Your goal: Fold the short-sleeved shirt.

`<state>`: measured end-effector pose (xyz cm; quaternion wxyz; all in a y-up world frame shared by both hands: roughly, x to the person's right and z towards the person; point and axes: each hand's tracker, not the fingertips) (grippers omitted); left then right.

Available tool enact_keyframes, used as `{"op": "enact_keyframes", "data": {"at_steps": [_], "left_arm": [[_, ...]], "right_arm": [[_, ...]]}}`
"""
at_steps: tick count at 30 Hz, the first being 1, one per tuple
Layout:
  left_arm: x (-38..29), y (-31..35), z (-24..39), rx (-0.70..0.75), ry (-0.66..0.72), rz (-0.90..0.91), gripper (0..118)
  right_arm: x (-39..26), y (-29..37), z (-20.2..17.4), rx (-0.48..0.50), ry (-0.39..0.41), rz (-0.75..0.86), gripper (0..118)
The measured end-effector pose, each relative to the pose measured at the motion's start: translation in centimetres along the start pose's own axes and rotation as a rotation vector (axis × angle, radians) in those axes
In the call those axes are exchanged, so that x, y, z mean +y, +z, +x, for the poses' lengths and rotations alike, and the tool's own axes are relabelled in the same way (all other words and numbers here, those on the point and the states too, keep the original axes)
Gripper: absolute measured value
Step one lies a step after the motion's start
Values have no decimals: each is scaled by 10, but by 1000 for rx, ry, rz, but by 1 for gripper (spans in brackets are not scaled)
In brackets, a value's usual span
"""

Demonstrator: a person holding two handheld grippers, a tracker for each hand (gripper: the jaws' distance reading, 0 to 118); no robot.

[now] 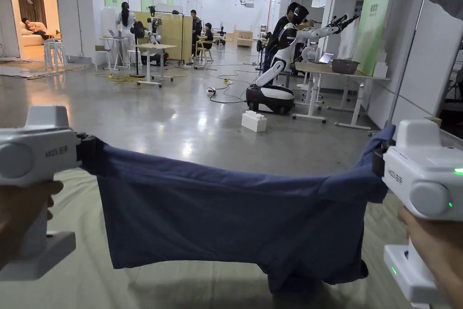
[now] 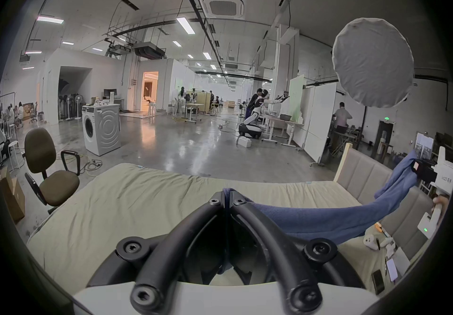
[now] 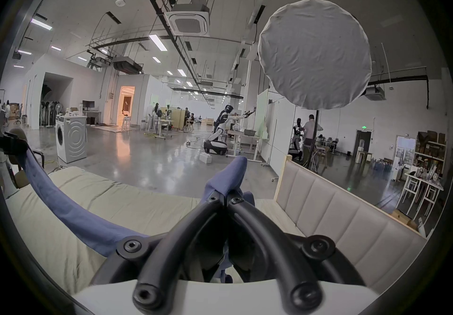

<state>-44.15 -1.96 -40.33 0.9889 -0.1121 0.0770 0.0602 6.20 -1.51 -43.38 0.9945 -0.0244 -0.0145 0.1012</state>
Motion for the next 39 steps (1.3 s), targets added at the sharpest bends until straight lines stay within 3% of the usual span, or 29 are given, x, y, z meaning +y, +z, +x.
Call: {"op": "enact_keyframes", "data": {"at_steps": [4,8,16,21,22,24,29,39], "left_arm": [[-39,37,-16,-8,-7,-7,2],[-81,77,-34,-18,1,-43,2],[-185,157,-32,-10,5,-252,2],[-255,157,-35,-1,83,-484,2],[-263,158,-35,12,79,-524,2],[-292,158,-34,19,81,-603,2],[-332,141,-32,61,75,-795,2],[-387,103,-48,71,92,-857,3]], "right_arm": [[-19,49,6,17,-10,-29,2],[-47,98,8,35,48,-84,2],[-142,164,-1,100,71,-367,2],[-218,175,-16,157,60,-577,2],[-234,176,-18,179,24,-645,2],[-260,175,-22,155,72,-697,2],[-313,163,-33,192,107,-852,2],[-357,137,-60,210,143,-975,2]]}}
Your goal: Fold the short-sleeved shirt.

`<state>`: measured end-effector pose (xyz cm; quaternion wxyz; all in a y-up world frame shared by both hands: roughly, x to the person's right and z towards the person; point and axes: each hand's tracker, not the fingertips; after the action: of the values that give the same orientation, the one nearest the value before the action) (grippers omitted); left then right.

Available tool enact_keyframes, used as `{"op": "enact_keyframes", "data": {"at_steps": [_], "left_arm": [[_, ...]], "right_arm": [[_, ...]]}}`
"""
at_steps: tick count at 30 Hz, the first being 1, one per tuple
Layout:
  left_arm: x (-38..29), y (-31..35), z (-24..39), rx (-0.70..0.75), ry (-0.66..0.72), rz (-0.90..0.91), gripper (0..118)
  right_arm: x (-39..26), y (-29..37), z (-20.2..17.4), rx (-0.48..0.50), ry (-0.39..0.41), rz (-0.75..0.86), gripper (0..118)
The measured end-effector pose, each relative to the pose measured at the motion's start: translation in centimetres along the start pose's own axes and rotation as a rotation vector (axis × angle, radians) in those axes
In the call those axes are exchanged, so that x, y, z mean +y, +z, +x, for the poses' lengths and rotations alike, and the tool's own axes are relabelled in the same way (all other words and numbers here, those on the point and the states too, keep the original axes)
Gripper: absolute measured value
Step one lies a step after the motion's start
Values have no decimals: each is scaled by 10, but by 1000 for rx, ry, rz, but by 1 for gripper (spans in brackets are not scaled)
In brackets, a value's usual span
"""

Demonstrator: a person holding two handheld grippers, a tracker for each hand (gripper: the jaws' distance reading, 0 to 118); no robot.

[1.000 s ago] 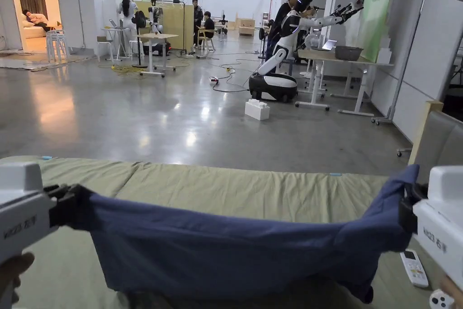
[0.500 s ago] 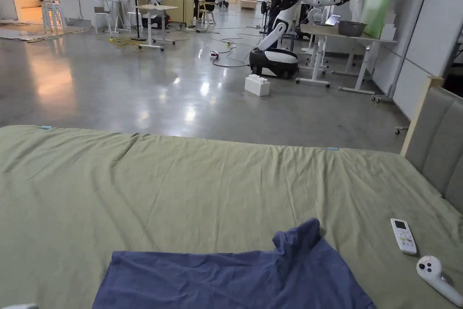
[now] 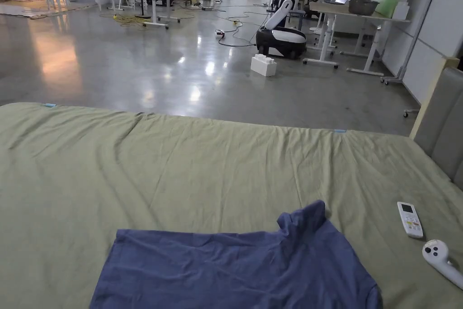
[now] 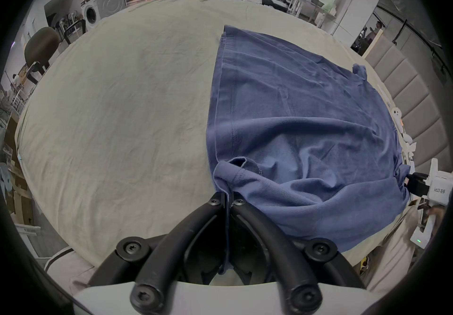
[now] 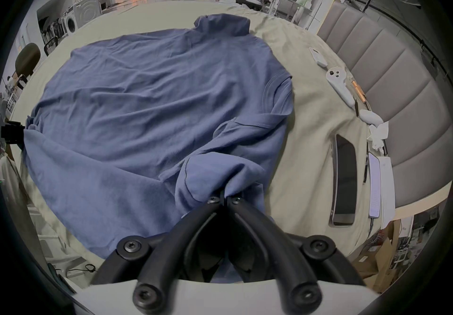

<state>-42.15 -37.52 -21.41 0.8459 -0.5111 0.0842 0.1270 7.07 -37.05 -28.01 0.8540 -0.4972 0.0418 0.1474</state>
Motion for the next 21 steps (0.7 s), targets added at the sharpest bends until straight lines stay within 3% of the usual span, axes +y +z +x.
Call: {"op": "enact_keyframes", "data": {"at_steps": [2,3,6,7,18,21], "left_arm": [[1,5,4,5,-12,-10,4],[2,9,6,4,-16,-8,7],[9,23,11,42,-37,46,46],[13,27,14,54,-45,91,59],[50,100,78,-12,-166,679,57],[53,105,87,3,-167,769,26]], "right_arm": [[0,2,0,-6,-4,1,5],[0,7,1,-6,-7,3,12],[8,31,4,-21,-42,90,69],[10,40,5,-21,-62,132,81],[55,95,-11,-67,-191,742,77],[64,100,-22,-65,-185,833,43]]}}
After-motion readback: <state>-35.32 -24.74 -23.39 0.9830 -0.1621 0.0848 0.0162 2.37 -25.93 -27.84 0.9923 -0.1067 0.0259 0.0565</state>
